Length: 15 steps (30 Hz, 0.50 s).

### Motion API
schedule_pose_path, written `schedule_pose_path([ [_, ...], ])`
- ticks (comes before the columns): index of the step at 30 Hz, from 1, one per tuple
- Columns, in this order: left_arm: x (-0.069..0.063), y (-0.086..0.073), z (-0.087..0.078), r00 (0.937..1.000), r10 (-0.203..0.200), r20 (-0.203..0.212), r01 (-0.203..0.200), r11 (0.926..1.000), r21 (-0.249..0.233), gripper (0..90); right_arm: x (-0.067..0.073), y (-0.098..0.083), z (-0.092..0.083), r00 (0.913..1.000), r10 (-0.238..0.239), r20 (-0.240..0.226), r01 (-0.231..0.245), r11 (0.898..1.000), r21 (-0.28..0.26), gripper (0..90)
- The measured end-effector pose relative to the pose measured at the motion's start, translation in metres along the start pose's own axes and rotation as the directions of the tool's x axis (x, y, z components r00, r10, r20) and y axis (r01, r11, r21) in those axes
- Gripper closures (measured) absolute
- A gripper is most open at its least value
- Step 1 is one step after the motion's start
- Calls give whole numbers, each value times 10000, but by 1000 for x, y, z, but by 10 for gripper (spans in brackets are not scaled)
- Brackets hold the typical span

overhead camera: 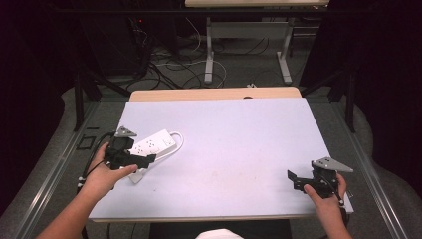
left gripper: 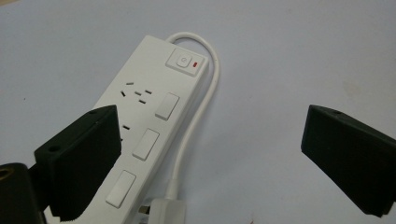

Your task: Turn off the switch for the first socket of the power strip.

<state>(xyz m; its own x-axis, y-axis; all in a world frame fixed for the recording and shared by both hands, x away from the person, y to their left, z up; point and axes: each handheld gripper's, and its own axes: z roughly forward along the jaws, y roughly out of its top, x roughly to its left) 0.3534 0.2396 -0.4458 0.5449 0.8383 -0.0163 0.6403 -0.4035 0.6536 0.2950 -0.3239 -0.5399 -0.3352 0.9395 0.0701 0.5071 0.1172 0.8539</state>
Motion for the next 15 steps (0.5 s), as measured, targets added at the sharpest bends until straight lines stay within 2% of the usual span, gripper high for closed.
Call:
schedule_pose_path([
  [5, 6, 6, 1, 9999, -77, -72, 77, 10000, 7, 131, 0, -1, 1, 10000, 33, -47, -33, 10000, 73, 22],
  [11, 15, 10, 6, 9982, -217, -567, 231, 9994, 240, 171, 0, -1, 1, 10000, 14, -51, -14, 10000, 80, 24],
  [12, 17, 11, 7, 9985, -232, -490, 247, 9992, 307, 184, 0, -1, 1, 10000, 3, -49, -3, 10000, 82, 25],
  [15, 20, 12, 10, 9973, -265, -679, 285, 9992, 282, 245, 0, -1, 2, 10000, 6, -62, -5, 9999, 128, 26],
])
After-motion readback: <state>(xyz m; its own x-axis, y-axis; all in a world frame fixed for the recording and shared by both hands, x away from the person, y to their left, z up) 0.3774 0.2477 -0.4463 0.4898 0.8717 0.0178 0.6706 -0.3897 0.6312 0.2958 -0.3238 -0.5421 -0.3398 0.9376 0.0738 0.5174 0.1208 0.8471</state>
